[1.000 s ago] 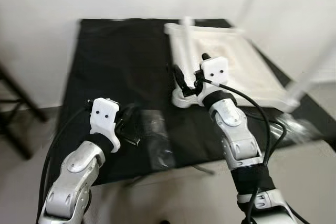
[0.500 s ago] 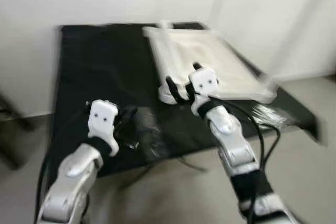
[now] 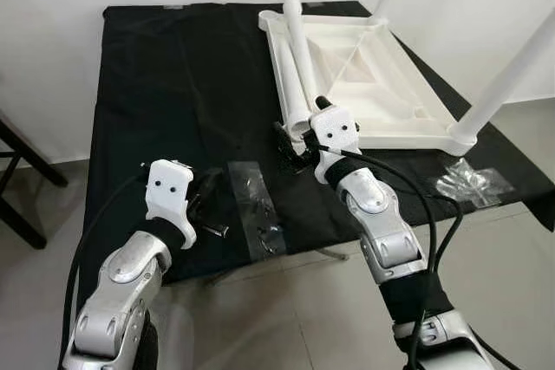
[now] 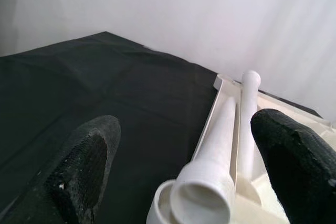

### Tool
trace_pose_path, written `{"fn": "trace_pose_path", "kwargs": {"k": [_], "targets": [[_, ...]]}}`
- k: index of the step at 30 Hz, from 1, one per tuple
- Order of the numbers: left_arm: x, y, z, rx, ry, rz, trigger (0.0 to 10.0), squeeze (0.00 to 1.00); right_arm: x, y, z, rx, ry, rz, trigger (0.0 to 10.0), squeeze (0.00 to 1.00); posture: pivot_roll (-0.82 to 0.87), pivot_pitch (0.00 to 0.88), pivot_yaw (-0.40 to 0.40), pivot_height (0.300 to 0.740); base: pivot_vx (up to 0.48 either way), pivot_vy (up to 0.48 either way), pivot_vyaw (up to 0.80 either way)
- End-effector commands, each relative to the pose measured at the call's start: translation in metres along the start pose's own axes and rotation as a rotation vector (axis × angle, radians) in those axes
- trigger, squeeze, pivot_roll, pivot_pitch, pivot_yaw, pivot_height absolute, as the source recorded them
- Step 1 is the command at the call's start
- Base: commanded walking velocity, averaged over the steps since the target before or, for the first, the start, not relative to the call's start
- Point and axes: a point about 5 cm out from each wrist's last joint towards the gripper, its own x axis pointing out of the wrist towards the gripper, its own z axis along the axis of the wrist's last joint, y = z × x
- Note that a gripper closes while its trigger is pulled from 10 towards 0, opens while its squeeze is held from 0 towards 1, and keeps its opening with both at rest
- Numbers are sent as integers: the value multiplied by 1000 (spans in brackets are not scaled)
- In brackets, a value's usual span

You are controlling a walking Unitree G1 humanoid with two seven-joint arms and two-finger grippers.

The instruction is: Building children table

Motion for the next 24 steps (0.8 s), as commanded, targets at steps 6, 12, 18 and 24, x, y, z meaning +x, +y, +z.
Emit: {"fn": "trace_pose_path", "kwargs": {"k": [6,12,18,24], "targets": [[-1,-1,1,-14,-8,-3,10000,0,-2,6,-2,8,-1,32,10000,0,101,172,-98,740,0,0,0],[-1,-1,1,-13,-11,-5,10000,0,-2,10,-2,20,-6,46,10000,0,100,174,-98,740,0,0,0],[-1,-3,2,-19,-15,-27,10000,0,-2,10,-3,25,-2,48,10000,0,99,173,-98,740,0,0,0],[-3,-6,4,-28,-28,-67,10000,0,-4,8,-4,45,-5,55,10000,0,99,173,-99,740,147,0,344]]}}
